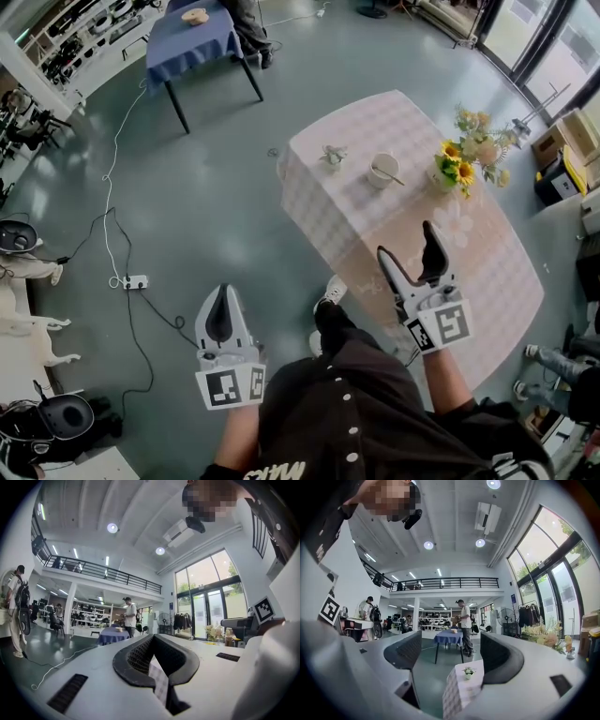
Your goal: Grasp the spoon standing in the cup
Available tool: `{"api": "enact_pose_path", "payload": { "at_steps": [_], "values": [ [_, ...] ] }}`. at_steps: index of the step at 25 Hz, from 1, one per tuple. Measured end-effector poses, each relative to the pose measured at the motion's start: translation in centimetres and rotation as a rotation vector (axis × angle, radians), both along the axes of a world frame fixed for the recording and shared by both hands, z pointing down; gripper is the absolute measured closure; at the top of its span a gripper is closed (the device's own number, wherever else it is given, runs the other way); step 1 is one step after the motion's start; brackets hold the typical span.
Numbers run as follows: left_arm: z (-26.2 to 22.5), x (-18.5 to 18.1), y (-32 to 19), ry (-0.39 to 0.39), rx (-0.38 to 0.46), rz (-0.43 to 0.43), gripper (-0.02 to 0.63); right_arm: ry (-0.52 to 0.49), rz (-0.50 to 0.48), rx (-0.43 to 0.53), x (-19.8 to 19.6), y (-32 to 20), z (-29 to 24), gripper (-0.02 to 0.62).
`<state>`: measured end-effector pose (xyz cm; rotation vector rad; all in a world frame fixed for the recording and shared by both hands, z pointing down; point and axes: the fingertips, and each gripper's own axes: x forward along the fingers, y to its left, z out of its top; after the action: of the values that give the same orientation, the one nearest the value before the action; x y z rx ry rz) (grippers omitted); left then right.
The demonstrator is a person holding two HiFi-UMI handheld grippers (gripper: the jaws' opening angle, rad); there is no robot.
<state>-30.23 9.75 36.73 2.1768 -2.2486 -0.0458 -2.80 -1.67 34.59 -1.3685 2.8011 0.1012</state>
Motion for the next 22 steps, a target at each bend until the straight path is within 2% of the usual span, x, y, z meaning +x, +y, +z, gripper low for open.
{"api": "enact_pose_path", "payload": {
  "at_steps": [8, 22],
  "values": [
    [-0.4, -1.6, -6.2, -0.011, -0.001, -0.002, 0.589, -0.009, 0.009, -0.003, -1.4, -6.4, 0.0, 0.224],
    [-1.9, -1.0, -18.2, -0.011, 0.003, 0.019, 0.589, -0.007, 0.026, -0.01, -0.6, -17.6, -1.1, 0.224]
  ]
}}
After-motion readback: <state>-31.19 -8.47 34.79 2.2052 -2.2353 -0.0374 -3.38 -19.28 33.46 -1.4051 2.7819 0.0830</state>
